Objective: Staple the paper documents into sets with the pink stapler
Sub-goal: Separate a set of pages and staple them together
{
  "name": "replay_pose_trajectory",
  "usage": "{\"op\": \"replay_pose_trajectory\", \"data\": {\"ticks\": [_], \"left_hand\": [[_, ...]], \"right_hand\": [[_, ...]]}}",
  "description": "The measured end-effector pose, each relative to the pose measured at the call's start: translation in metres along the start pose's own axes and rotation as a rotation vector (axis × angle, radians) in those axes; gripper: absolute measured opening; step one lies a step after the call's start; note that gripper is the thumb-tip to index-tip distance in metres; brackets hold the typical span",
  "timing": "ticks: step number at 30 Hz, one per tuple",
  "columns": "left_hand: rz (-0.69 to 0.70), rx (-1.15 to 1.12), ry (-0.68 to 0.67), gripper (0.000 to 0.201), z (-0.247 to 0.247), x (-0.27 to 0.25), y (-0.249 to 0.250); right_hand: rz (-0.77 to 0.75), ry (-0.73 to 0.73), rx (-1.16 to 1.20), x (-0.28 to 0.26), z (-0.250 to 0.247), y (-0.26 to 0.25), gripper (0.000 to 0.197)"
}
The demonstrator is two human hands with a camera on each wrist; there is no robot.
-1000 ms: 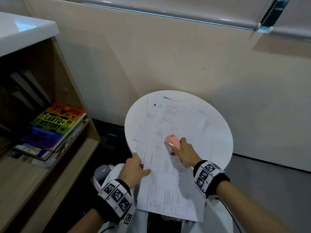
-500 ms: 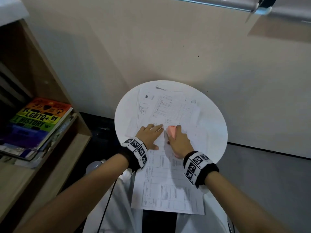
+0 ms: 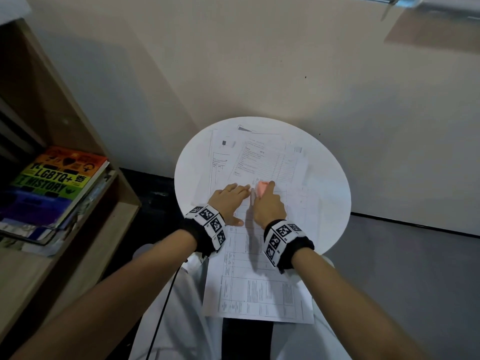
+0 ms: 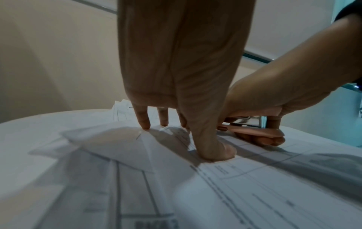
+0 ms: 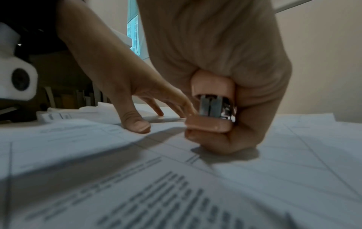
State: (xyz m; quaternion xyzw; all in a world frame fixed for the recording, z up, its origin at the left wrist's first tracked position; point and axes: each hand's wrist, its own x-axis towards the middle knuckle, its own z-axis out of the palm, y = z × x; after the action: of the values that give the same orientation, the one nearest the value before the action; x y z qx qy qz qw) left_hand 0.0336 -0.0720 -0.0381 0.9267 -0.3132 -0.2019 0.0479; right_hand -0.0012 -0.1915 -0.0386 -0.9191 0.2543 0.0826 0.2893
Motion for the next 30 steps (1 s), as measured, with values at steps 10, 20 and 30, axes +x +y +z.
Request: {"op": "replay_pose_trajectory", "data": {"ticks": [10, 20, 30], "left_hand": [[-0.031, 0.023, -0.011, 0.088, -0.001, 0.003, 0.007], [-0.009, -0.021, -0.024, 0.092, 0.013, 0.016, 0.000], [0.008, -0.051, -0.023, 0.089, 0.017, 0.019, -0.005]], "right_hand": [[-0.021, 0.031, 0.051, 0.017, 0.000, -0.005, 0.058], [-0.083, 0.072, -0.050, 0.025, -0.002, -0.006, 0.050], [-0.048, 0.084, 0.096, 0.031, -0.013, -0.013, 0.049]]}}
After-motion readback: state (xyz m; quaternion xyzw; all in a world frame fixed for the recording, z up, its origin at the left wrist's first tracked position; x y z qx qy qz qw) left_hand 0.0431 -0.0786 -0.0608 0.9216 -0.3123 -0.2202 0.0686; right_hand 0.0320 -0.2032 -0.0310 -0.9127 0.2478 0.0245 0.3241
